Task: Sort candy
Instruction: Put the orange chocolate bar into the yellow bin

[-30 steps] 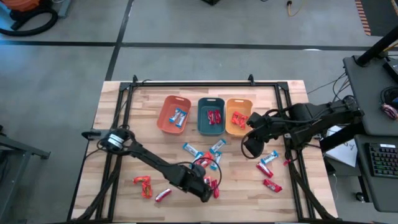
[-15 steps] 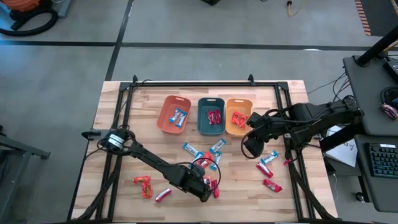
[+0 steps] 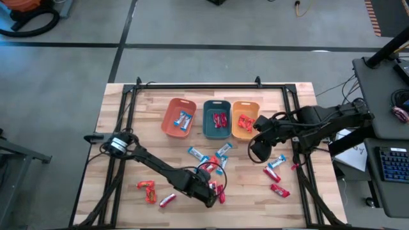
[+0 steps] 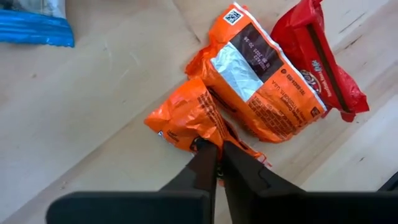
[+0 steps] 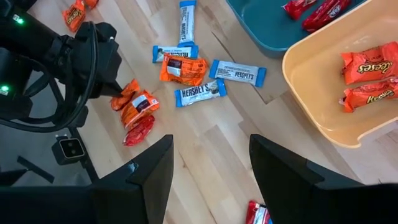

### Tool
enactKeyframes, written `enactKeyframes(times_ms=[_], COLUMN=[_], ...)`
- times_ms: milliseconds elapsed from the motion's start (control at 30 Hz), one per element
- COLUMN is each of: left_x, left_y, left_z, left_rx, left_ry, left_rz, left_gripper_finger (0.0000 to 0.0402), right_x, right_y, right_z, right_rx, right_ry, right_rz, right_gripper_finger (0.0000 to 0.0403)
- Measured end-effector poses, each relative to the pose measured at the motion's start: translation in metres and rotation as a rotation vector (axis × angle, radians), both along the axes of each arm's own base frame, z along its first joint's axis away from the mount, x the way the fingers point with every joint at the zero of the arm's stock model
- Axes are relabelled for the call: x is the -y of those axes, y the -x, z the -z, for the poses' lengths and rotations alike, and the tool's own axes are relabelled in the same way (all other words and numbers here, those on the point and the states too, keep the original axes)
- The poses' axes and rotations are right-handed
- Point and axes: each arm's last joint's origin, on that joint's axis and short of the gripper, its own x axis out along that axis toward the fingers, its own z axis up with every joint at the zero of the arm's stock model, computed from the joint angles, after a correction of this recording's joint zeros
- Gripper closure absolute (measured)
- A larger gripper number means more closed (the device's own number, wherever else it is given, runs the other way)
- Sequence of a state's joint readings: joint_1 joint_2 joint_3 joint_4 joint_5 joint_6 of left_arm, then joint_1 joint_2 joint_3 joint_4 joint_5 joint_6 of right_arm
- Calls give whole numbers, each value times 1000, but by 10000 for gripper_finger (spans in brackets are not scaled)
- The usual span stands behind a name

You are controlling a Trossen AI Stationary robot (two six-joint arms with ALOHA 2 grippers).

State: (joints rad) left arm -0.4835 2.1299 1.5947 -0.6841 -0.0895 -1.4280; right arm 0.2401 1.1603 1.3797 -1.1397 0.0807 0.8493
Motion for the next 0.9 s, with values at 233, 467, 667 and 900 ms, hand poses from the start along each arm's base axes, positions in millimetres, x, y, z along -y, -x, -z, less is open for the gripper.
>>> enactKeyframes(times_ms=[233,467,667,900], left_x=[-4,-22,-38,-65], left_y=[6,25,48,65], left_z=[-45,-125,-190,-226], left_rx=[103,379,636,745], left_ry=[-62,-226,-483,-544], left_rz=[136,296,563,673], left_gripper_finger=[401,401,401,402], right_x=[-5,-29,-53,-66], right_y=[-1,-17,-44,-78], right_z=[-4,-14,-15,-14], right_rx=[53,325,595,791], right_ry=[26,110,261,317], right_rz=[-76,-325,-525,-534], right_gripper_finger=[202,202,202,202])
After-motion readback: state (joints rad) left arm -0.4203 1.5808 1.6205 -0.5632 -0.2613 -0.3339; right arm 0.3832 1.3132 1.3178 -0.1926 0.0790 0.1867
